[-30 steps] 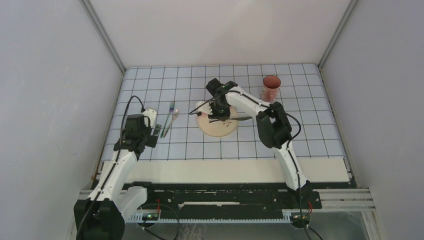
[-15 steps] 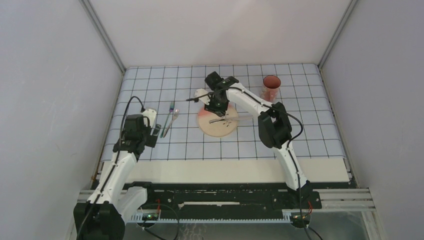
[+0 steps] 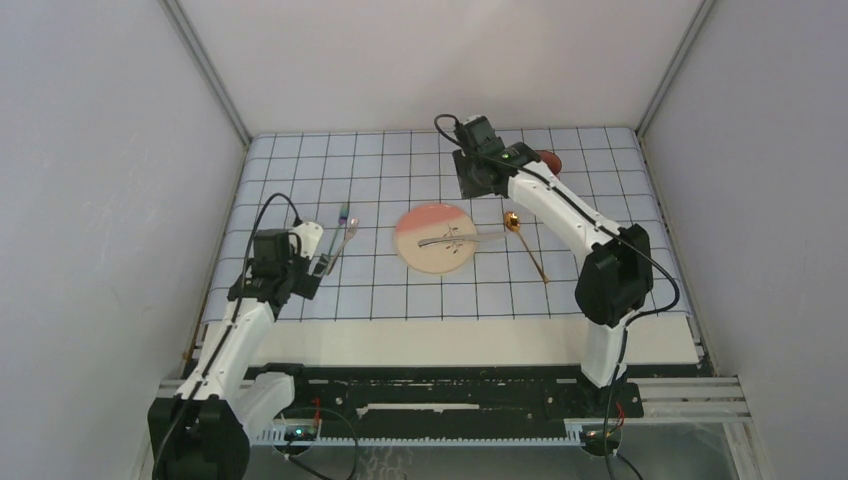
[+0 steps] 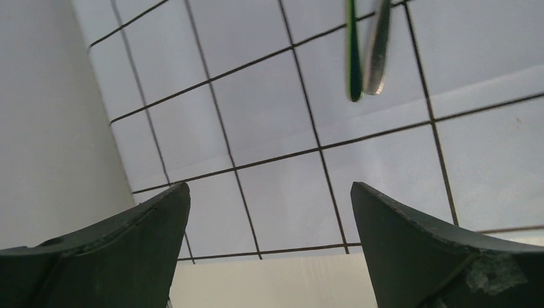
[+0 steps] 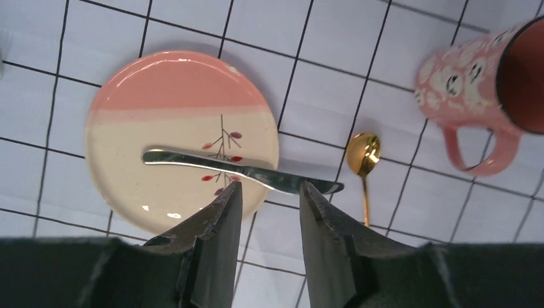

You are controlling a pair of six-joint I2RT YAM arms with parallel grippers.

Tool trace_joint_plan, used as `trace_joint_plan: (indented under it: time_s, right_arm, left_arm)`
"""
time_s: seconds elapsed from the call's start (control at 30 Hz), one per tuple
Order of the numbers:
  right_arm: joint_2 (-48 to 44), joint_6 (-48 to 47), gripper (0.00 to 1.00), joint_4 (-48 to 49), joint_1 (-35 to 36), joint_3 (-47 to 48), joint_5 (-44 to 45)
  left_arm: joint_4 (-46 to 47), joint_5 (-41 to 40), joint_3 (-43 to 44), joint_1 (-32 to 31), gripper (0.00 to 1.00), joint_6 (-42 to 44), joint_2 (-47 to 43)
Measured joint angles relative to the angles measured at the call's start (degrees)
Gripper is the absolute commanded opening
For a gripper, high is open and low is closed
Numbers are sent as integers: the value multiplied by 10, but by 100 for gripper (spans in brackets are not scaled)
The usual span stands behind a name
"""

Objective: Set the dinner table for one person
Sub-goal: Place the knife on the napkin.

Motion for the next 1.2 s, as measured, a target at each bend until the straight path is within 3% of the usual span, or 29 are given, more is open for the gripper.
trace_joint_plan:
  time_s: [0.17, 0.33, 0.7, 0.87, 1.07, 1.2]
  right_arm:
    - [-16, 84, 45, 26, 1, -70, -1]
    - [-16, 98, 45, 43, 19, -150, 1]
    - [-82, 97, 44, 61, 16, -189, -17]
    - [-114, 80, 30, 49, 12, -219, -40]
    - [-115, 47, 4, 22, 12, -286, -51]
    - [-115, 28, 0, 13, 11, -310, -50]
  left_arm:
    - [-32, 80, 6, 0, 100, 40, 23]
    - [-73, 173, 51, -12, 100, 68, 48]
    - [-67, 197, 109, -163, 100, 78, 102]
    - [-58, 180, 162, -187, 100, 73, 157]
    - [-40, 154, 233, -189, 100, 47, 253]
    - [-41, 150, 286, -194, 100, 27, 304]
